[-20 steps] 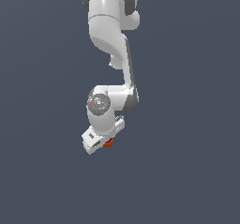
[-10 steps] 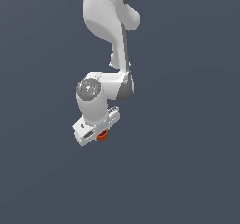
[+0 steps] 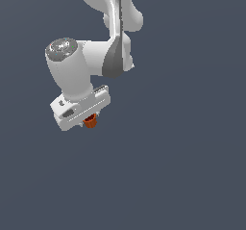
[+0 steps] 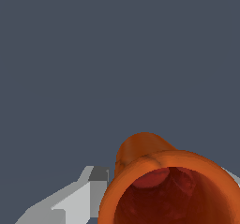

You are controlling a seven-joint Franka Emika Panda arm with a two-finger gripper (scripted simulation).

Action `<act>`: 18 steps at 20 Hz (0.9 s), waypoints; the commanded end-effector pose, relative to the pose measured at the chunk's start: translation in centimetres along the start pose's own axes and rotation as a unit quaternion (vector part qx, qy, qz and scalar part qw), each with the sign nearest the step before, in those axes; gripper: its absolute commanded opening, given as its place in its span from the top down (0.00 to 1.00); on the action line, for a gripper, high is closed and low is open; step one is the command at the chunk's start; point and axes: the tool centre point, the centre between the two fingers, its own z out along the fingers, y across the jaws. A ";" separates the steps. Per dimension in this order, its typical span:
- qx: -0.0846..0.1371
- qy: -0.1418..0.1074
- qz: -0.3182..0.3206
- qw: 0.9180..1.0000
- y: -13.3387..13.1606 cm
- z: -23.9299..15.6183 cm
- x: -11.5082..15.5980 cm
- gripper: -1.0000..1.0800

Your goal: Pick up the object and move it to a goal position.

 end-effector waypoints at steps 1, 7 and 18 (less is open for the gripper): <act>0.000 0.000 0.000 1.000 0.4 -2.8 -1.5 1.00; 0.000 0.001 0.000 1.000 1.6 -9.1 -4.9 1.00; 0.000 0.001 0.000 1.000 3.3 -17.3 -9.1 1.00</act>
